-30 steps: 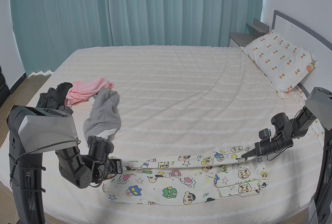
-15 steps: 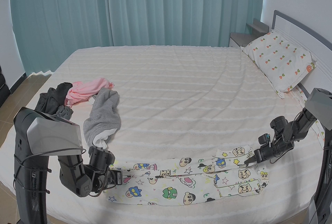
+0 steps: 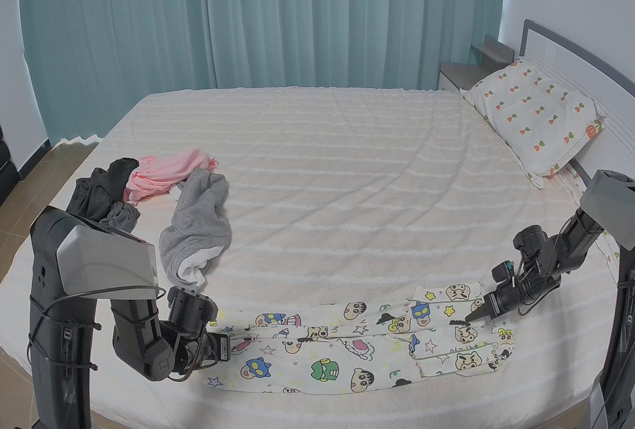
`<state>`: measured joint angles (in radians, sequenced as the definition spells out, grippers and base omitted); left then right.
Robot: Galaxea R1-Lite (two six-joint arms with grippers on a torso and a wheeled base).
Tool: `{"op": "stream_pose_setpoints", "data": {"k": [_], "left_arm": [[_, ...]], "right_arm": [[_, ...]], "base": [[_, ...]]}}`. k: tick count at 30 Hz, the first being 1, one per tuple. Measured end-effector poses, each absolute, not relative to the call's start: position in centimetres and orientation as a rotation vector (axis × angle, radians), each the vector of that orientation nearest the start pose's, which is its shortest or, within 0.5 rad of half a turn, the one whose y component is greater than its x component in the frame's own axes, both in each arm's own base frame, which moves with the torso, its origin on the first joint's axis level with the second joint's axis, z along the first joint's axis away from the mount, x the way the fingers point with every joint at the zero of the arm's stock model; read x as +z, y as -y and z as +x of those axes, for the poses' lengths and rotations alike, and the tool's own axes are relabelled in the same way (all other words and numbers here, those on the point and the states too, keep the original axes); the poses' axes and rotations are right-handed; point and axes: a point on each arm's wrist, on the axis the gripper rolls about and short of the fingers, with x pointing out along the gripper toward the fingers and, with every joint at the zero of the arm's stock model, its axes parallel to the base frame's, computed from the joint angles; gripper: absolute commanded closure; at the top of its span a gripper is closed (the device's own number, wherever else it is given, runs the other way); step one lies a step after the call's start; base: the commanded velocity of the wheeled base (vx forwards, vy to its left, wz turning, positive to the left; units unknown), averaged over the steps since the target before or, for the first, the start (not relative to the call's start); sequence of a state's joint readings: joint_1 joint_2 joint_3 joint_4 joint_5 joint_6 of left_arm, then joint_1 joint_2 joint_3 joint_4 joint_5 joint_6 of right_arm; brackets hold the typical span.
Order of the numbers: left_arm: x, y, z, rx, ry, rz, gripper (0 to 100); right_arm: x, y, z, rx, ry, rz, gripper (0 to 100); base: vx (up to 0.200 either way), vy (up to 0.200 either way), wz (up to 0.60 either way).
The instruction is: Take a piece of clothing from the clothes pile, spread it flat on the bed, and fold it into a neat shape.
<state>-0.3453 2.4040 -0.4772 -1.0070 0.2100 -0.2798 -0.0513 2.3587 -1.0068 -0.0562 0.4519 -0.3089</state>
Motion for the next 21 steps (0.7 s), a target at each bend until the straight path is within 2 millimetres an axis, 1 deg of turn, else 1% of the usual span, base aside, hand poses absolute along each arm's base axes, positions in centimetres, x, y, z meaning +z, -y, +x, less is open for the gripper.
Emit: {"op": "stream_pose_setpoints", "data": {"k": [4, 8, 16, 21], "left_arm": [[-6.8, 9.5, 27.9, -0.001, -0.863, -0.021, 0], [-6.5, 9.3, 27.6, -0.003, -0.829, -0.034, 0], [-5.7, 7.7, 25.7, 0.018, -0.776, -0.064, 0], [-4.8, 6.7, 24.7, 0.028, -0.707, -0.097, 0]], "right_arm": [[-3.6, 0.8, 35.0, 0.526, -1.187, 0.057, 0], [-2.6, 1.0, 34.6, 0.517, -1.173, 0.057, 0], [0.3, 2.4, 33.3, 0.479, -1.119, 0.075, 0], [1.7, 2.2, 33.2, 0.52, -1.068, 0.144, 0]], "base": [[0.0, 0.0, 0.0], [0.0, 0.0, 0.0], [0.0, 0.0, 0.0], [0.0, 0.0, 0.0]]}}
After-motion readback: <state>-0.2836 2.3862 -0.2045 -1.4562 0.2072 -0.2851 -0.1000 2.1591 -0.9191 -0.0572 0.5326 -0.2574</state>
